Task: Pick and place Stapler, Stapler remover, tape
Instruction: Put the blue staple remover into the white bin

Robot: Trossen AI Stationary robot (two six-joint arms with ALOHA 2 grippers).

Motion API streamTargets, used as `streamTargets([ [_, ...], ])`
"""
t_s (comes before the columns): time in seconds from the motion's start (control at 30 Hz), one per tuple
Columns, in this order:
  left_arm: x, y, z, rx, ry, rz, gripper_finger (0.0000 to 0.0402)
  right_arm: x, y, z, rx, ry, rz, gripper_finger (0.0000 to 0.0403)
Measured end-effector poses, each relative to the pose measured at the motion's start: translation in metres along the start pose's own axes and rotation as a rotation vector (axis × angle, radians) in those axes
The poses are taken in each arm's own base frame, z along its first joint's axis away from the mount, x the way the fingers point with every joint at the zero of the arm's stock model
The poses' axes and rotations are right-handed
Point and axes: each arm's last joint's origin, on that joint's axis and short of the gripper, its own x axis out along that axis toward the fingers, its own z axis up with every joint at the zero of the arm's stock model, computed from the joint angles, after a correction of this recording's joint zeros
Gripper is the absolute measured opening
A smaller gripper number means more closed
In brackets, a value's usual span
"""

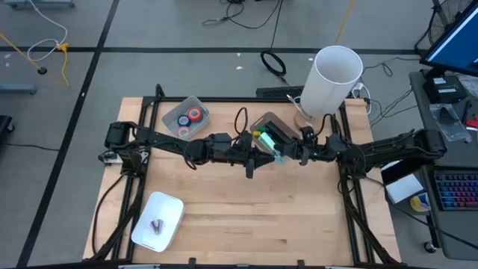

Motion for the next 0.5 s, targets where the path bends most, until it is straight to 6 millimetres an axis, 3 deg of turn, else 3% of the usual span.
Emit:
streamTargets([
  [0.5,-0.0002,0.0036,0.0003,0.013,0.013,0.015,0.0017,0.0,0.0011,0.0006,-0.029,-0.004,0.014,0.0013],
])
